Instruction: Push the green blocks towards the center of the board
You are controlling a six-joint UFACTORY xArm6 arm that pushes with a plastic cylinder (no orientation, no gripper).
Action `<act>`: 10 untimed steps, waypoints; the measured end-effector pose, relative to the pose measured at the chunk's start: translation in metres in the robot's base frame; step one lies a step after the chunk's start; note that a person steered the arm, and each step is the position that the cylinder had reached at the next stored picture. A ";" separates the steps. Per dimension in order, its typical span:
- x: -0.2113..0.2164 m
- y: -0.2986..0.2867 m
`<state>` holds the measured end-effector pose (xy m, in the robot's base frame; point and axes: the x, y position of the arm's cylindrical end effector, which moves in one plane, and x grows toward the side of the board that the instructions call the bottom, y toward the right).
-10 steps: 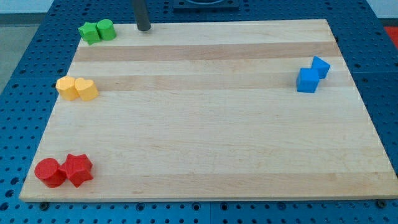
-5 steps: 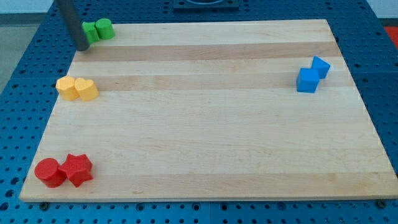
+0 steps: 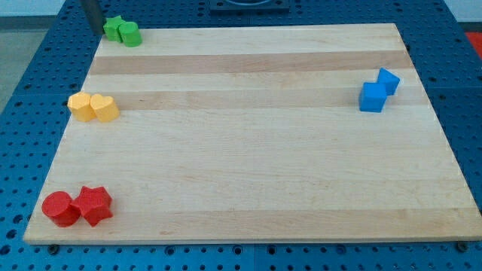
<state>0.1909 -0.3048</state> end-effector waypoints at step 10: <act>0.072 0.195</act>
<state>0.2625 -0.1100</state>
